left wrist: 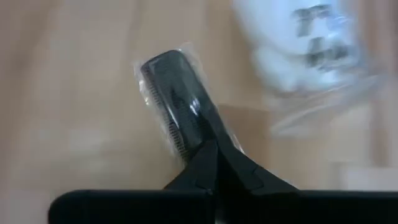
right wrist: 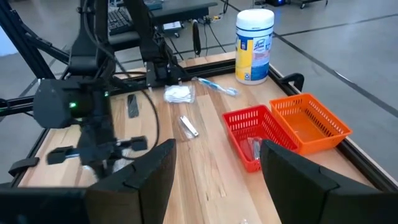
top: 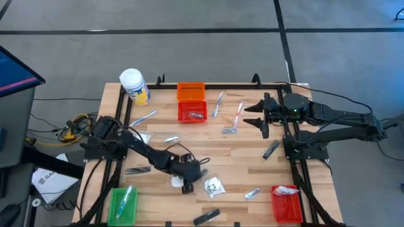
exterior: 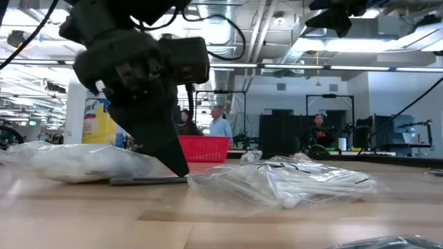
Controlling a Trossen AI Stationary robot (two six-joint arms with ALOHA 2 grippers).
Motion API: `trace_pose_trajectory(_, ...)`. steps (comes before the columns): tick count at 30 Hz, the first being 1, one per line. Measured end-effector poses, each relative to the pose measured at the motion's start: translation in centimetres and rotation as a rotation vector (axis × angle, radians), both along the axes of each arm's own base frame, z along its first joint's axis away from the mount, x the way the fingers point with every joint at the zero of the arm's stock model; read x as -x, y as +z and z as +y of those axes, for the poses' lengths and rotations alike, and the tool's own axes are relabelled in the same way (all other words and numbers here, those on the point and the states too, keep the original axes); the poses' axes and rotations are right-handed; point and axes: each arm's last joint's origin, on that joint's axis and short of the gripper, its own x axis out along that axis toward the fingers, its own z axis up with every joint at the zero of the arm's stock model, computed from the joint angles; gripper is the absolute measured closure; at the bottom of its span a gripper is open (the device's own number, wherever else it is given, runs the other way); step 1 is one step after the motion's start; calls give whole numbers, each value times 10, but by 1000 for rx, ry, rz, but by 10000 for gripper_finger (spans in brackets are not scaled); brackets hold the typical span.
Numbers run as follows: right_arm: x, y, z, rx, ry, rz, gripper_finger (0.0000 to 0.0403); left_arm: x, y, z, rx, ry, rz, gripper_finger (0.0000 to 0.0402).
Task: Pick & Place Travel size toiletries
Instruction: Put the comb into the orange basket
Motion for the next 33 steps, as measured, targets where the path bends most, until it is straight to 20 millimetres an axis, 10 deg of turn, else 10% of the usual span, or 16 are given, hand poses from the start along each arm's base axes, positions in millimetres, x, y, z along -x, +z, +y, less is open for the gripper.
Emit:
trace_pose_trajectory(14,-15,-7,-2,16,8,43,178,-12,0,61,-205,-103,44,401)
trace_pose_trajectory(22,-57,-52,-3,-111,-22,249,191,-15,1,66,-338,-250,13,401)
trace_pose_trajectory(33,-112,-105,41,-92,39,216,387,-9,16,38,-473,-282,-56,401)
